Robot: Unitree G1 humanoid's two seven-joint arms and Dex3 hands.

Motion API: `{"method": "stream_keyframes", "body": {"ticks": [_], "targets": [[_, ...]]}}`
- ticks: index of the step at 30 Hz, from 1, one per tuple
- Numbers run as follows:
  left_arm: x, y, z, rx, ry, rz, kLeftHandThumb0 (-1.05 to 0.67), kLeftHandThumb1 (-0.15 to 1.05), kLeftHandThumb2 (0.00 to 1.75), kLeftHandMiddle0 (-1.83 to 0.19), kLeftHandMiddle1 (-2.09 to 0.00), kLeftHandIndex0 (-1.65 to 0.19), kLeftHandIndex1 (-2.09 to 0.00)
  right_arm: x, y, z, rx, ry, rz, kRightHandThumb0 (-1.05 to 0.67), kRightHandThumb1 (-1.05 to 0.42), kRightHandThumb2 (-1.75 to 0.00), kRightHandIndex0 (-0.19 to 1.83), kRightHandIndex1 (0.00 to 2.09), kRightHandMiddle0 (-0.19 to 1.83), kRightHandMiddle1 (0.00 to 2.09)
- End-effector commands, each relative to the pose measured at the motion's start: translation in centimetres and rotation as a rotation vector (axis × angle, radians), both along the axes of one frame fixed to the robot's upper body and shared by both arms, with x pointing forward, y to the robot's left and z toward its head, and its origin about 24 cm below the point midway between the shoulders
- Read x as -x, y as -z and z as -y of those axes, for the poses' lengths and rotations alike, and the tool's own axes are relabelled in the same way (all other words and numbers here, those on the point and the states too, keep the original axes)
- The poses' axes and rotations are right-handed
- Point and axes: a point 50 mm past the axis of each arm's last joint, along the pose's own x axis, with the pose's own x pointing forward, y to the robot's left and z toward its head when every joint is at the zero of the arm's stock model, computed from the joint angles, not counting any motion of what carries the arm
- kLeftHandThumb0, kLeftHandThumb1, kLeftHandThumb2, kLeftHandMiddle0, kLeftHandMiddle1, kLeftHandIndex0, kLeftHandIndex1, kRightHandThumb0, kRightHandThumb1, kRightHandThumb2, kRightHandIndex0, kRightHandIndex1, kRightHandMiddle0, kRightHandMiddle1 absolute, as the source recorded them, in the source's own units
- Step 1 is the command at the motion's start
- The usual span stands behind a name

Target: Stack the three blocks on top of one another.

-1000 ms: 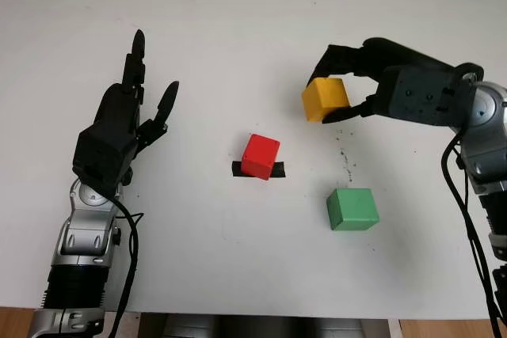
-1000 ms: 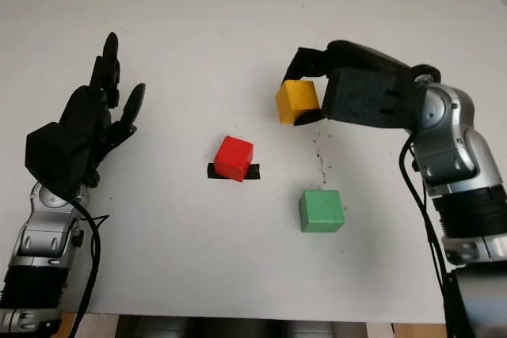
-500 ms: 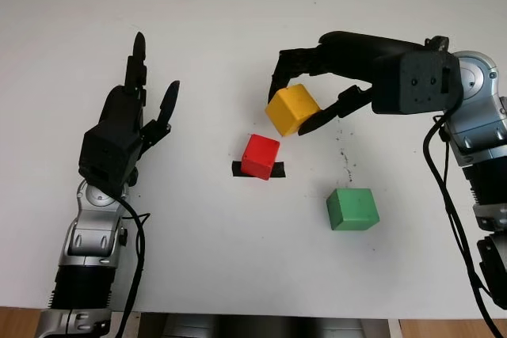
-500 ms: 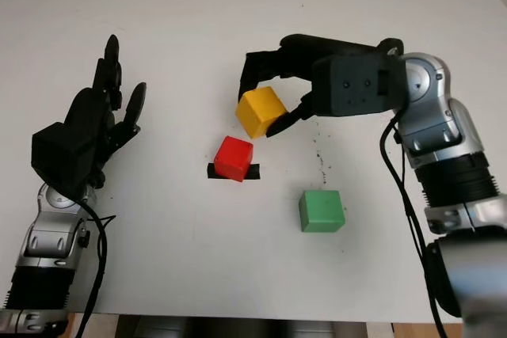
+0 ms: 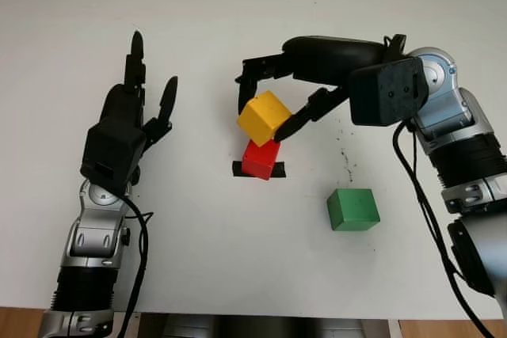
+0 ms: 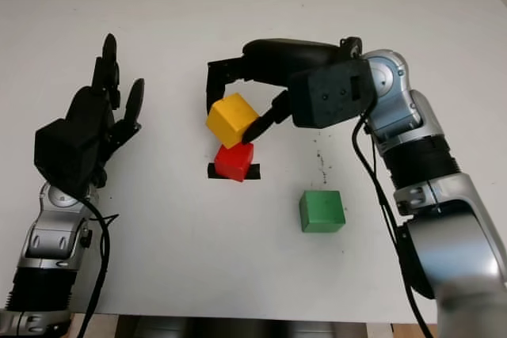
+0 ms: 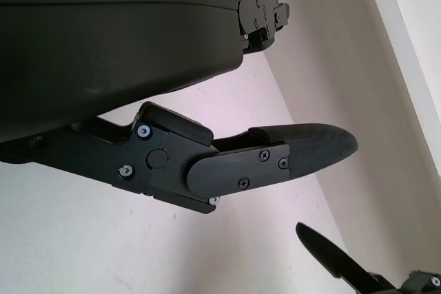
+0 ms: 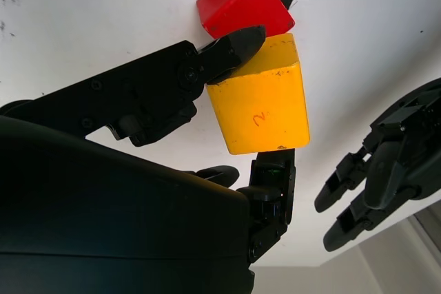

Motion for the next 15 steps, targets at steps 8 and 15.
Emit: {"method": "stream_keyframes", "body": {"ticks": [8,15], "targets": [[0.33,-0.09,0.18,0.002,-0.007,0.004,-0.87,1.05,0.62,0.19,-0.05,0.18,-0.05,-0.23,-0.52,-0.78,0.046,-0.04,0.044,-0.44,-0.94,-0.05,0.35,0.04,0.41,1.5],[0.53,-0.07,0.08,-0.002,-0.018,-0.005,-0.86,1.05,0.63,0.18,-0.05,0.19,-0.05,-0.27,-0.76,-0.58,0.095,-0.039,0.024,-0.42,-0.94,-0.05,0.35,0.04,0.43,1.48]]}}
